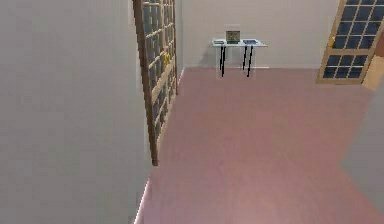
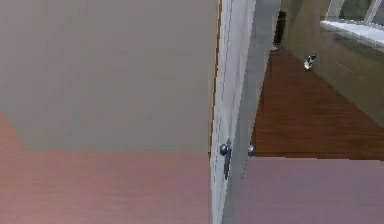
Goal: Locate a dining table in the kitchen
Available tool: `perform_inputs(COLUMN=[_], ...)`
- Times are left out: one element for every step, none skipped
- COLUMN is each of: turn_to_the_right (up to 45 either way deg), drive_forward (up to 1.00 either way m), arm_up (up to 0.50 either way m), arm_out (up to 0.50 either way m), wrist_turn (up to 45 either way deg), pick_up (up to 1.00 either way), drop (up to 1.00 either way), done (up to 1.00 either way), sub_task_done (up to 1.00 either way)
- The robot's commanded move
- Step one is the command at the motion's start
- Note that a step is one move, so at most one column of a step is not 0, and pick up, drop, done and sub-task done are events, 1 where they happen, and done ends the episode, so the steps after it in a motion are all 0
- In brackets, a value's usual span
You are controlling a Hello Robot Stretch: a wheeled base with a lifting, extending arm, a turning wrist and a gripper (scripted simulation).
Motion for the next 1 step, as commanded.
perform_inputs(turn_to_the_right=[33.0], drive_forward=[0.0], arm_up=[0.0], arm_out=[0.0], wrist_turn=[0.0], pick_up=[0.0], drop=[0.0], done=[0.0], sub_task_done=[0.0])
